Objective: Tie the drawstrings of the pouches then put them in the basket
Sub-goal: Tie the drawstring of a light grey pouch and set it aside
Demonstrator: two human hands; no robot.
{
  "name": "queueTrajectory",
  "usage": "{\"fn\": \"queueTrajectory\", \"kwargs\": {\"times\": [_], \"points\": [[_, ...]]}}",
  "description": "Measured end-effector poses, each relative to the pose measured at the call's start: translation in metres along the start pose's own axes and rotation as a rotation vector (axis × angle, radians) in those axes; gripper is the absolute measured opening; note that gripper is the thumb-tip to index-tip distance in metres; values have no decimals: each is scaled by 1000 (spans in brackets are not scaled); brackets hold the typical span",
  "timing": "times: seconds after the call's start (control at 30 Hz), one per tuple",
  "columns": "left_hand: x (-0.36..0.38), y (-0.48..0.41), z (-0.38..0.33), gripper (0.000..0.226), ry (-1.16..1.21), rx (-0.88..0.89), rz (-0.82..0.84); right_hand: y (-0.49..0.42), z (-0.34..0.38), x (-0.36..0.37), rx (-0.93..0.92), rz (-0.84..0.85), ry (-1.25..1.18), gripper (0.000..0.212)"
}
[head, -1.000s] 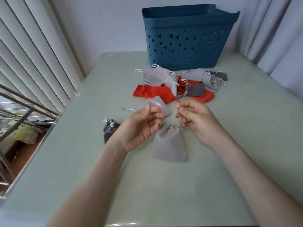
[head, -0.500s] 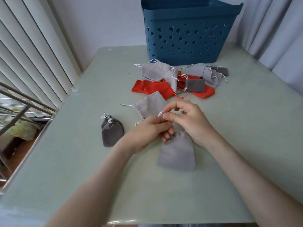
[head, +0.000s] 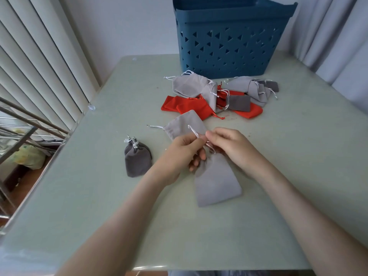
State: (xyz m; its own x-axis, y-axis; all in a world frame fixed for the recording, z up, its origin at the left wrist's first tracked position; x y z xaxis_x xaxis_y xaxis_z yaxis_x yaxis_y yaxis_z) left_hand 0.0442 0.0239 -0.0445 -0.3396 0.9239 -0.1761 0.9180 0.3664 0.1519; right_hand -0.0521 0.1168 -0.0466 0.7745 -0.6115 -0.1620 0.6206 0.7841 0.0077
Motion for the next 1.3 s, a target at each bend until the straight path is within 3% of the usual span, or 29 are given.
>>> {"fn": "queueTrajectory", "kwargs": {"times": [0.1, 0.23, 0.3, 0.43, 0.63, 0.73, 0.9, 1.07, 1.2, 1.3], "points": [[-3, -1, 2, 26, 30, -35, -35, 0, -1, 0, -31, -55, 118, 32], [-3, -3, 5, 27, 43, -90, -44, -1, 3, 0, -50, -142, -84, 21], [-4, -4, 6, 29, 67, -98, -63, -1, 1, 5, -19, -54, -166, 10], [-12, -6, 4, 29, 221, -67, -124, -1, -5, 12, 21, 106, -136, 35], [-18, -7, 5, 34, 251, -29, -90, 2, -3, 11, 59, 118, -60, 15], [-22, -7, 3, 35, 213, 7, -84, 3, -1, 9, 60, 68, -118, 16], [-25, -4, 0, 17, 19, 94, -182, 1, 2, 3, 62, 19, -249, 26], [-21, 2, -3, 17, -519, 341, -437, 1, 7, 3, 44, 27, -347, 21], [-20, 4, -2, 15, -627, 398, -506, 1, 9, 6, -9, 45, -399, 13], [-17, 8, -7, 9, -613, 516, -543, 2, 6, 11, 19, 113, -369, 22]]}}
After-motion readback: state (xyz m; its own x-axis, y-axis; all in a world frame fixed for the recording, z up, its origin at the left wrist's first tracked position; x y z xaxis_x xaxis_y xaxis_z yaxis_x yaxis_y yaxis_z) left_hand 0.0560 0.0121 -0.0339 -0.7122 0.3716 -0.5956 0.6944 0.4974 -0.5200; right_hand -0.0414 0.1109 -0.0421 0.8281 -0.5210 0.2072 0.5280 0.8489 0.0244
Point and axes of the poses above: each hand's wrist, its own y-axis away from the middle knuckle, its own x-axis out of the palm, z = x × y, the point moved 4 cm from there along -y, towards the middle knuckle, and after that the axes turned 8 degrees about -y, right-handed, at the moved point
